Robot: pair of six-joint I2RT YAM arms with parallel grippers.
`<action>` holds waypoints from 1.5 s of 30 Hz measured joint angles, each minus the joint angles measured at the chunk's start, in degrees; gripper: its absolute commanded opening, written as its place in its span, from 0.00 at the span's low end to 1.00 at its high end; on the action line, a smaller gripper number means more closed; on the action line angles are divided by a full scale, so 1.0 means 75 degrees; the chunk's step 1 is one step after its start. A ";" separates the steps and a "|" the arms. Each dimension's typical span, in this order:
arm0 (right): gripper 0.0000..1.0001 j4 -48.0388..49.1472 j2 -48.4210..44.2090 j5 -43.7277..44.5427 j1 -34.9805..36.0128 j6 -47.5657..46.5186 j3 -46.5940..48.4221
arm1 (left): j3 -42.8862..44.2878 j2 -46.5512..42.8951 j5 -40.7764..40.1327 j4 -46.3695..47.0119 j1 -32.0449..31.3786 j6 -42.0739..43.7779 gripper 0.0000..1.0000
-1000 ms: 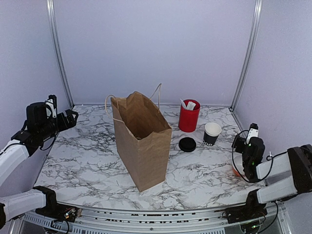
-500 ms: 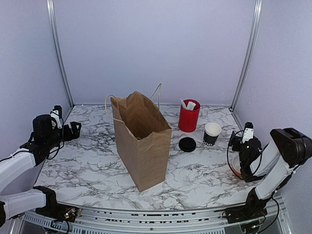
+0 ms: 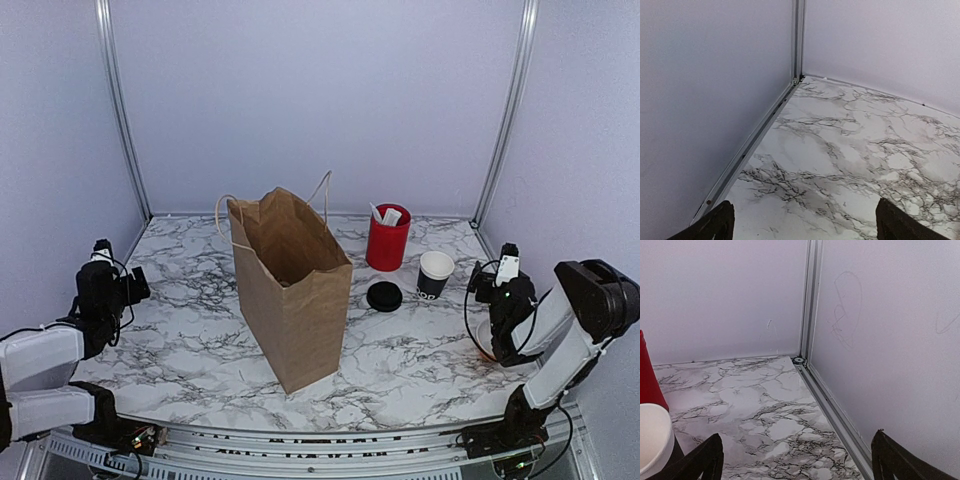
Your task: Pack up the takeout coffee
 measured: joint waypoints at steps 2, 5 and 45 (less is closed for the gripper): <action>1.00 -0.0003 0.0000 0.0000 0.0000 -0.0009 0.0000 | -0.0373 0.0245 -0.0353 0.0548 0.0131 0.0058 0.99; 1.00 0.0000 0.0000 0.0000 0.0000 -0.0026 0.0000 | -0.0676 0.0860 -0.0589 0.1513 0.0321 0.0146 0.99; 1.00 -0.0003 0.0000 0.0032 0.0020 -0.0029 0.0003 | -0.0542 0.4441 0.0836 0.6688 0.0437 0.1160 0.99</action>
